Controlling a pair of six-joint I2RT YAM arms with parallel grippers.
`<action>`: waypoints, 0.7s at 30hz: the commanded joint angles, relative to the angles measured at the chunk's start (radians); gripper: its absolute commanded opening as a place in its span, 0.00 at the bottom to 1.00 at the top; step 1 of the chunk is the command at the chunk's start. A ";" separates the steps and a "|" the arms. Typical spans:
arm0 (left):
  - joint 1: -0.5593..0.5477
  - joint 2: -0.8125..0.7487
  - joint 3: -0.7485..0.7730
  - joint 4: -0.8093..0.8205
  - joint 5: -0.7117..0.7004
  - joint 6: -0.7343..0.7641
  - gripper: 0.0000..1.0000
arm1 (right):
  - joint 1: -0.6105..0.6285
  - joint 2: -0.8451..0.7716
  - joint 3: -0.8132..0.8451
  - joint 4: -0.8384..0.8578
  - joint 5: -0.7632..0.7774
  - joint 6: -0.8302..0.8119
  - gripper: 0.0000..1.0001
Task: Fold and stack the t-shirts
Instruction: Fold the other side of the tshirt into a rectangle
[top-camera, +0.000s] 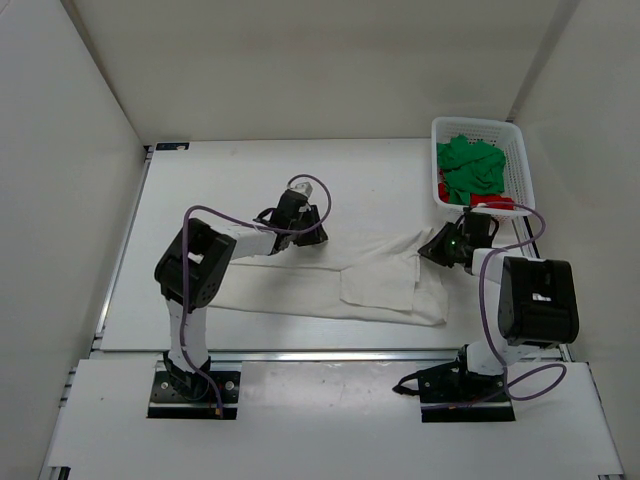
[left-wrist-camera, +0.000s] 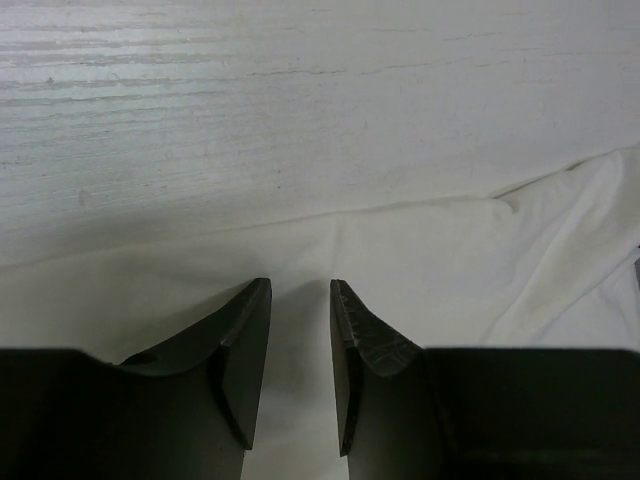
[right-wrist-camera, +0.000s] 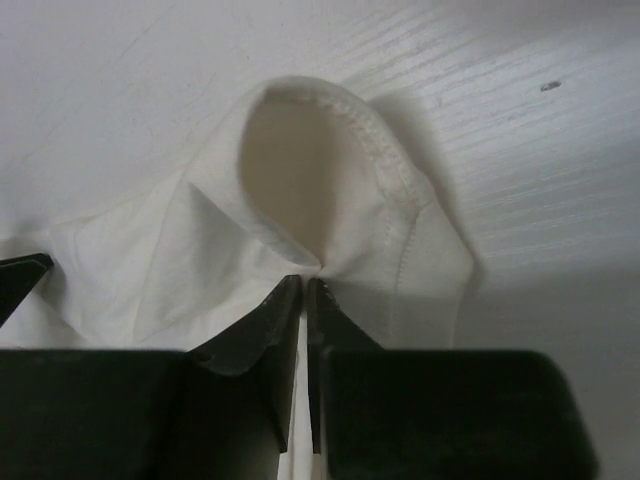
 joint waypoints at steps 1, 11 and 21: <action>0.031 -0.029 -0.047 0.015 0.016 -0.022 0.42 | -0.007 -0.024 0.004 0.060 0.021 0.019 0.04; 0.114 -0.094 -0.154 0.084 -0.001 -0.085 0.40 | 0.005 -0.142 -0.105 0.020 0.167 0.054 0.00; 0.080 -0.245 -0.180 0.104 0.025 -0.080 0.42 | 0.056 -0.289 -0.057 -0.047 0.207 0.039 0.32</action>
